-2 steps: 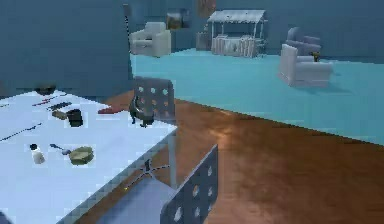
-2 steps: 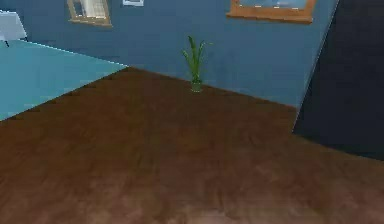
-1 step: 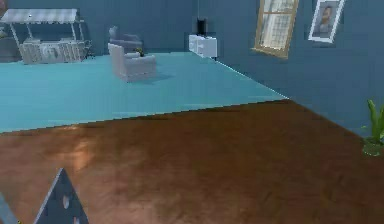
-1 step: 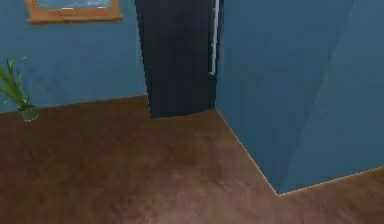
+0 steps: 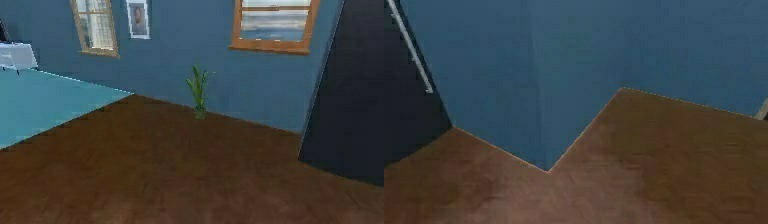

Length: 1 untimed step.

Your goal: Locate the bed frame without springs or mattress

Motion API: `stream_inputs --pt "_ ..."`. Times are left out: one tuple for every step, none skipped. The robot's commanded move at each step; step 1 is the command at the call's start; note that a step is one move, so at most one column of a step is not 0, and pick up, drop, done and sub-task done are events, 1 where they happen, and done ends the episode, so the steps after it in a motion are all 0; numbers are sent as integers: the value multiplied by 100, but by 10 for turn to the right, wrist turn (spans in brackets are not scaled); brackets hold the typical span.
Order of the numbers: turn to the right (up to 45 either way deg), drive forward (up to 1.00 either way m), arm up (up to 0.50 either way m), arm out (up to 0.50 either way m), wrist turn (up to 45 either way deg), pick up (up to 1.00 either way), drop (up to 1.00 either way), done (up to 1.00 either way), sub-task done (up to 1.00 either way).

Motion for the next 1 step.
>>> stream_inputs --pt "450 0 0 0 0 0 0 0 0"
